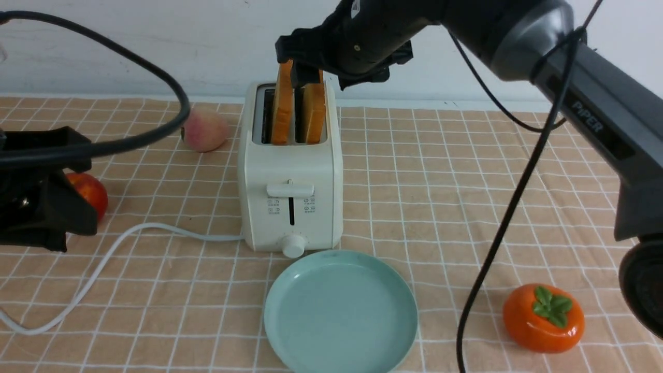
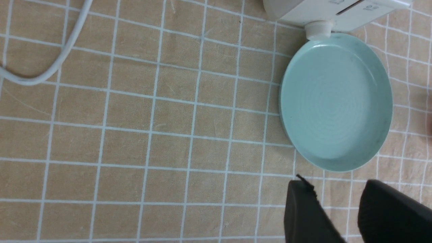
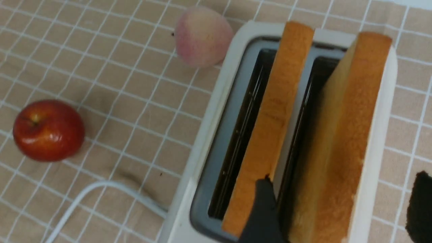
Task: Take toasted bread from bread machine on light coffee tablecloth place on plate.
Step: 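Grasp the toast slice in the toaster and pull it up out of the slot with the right gripper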
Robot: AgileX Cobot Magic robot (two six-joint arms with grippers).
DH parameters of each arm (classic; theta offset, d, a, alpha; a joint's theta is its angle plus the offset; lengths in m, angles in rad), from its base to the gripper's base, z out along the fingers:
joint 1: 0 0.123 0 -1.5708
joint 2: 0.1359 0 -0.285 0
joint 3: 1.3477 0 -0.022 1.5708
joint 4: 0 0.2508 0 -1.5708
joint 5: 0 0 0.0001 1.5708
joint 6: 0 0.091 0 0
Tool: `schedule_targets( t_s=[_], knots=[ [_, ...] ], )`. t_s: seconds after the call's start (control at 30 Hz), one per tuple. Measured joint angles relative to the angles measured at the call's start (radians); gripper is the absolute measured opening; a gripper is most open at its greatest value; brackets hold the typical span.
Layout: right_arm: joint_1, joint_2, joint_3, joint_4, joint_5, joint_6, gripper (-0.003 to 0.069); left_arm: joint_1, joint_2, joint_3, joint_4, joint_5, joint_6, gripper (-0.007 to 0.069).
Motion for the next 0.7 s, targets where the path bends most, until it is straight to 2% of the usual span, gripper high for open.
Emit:
schedule_targets(
  t_s=[0.2, 0.43, 0.5, 0.53, 0.63, 0.7],
  knots=[
    [-0.001, 0.042, -0.001, -0.061, -0.095, 0.039, 0.0494, 0.000, 0.000, 0.000, -0.001, 0.007, 0.000, 0.0239],
    [-0.001, 0.111, -0.001, -0.065, -0.116, 0.075, 0.0393, 0.000, 0.000, 0.000, -0.001, 0.007, 0.000, 0.0240],
    [-0.001, 0.118, -0.001, -0.065, -0.117, 0.076, 0.0335, 0.000, 0.000, 0.000, -0.001, 0.007, 0.000, 0.0241],
    [-0.001, 0.118, -0.001, -0.065, -0.117, 0.076, 0.0328, 0.000, 0.000, 0.000, -0.001, 0.007, 0.000, 0.0241],
    [-0.001, 0.107, -0.001, -0.064, -0.117, 0.076, 0.0146, 0.000, 0.000, 0.000, -0.001, 0.007, 0.000, 0.0241],
    [-0.001, 0.092, -0.001, -0.064, -0.114, 0.076, 0.0101, 0.000, 0.000, 0.000, -0.001, 0.007, 0.000, 0.0241]
  ],
)
